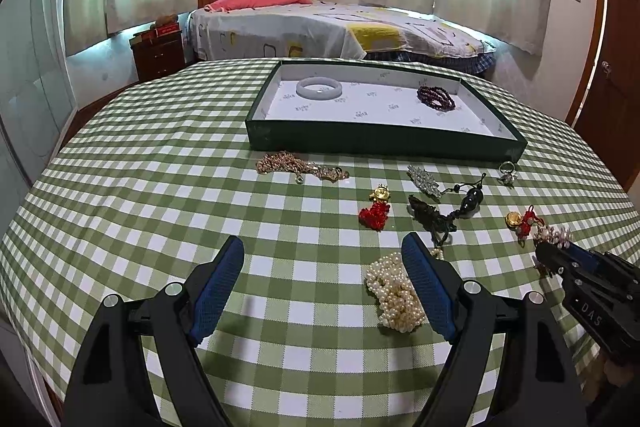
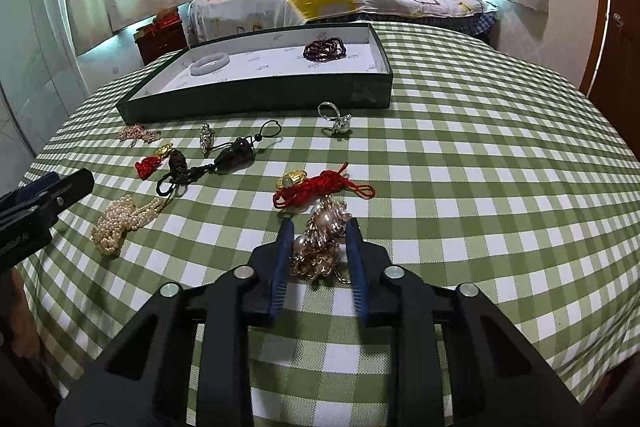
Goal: Organize jewelry
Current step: 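Grasp the pearl necklace with the left tool while the right tool grasps the pearl brooch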
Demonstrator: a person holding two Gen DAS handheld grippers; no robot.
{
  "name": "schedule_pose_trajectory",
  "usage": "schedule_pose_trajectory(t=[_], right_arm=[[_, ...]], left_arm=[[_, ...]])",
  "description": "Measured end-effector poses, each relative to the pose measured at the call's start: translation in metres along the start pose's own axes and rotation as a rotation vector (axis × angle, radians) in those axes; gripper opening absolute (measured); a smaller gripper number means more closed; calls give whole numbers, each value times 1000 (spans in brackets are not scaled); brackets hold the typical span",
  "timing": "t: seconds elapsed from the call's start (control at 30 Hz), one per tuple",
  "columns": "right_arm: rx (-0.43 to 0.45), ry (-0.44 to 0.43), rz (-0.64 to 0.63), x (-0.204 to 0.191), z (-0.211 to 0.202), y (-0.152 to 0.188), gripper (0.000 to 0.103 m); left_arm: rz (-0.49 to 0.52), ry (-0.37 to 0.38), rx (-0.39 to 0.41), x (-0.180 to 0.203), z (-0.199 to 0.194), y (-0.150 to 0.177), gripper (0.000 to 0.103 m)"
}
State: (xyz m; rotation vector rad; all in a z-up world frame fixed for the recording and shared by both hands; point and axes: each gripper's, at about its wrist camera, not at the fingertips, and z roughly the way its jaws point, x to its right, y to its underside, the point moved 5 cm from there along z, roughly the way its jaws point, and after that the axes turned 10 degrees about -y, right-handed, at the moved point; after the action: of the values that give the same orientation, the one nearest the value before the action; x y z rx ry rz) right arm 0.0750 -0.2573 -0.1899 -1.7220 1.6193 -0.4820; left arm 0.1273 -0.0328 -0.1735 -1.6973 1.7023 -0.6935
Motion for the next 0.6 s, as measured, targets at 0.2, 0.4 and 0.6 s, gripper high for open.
schedule_pose_trajectory(t=[0.2,0.4,0.6], right_arm=[[3,-2,2,-1,-1,-1,21],[8,-5,5,-1,-3,-2,21],[12,-12,17,-1,-4,-2,21]], left_arm=[[-1,22,-12,4,2,1,78],[7,67,-11,12,-1,2,78],[61,92,-40,26,3,9,66]])
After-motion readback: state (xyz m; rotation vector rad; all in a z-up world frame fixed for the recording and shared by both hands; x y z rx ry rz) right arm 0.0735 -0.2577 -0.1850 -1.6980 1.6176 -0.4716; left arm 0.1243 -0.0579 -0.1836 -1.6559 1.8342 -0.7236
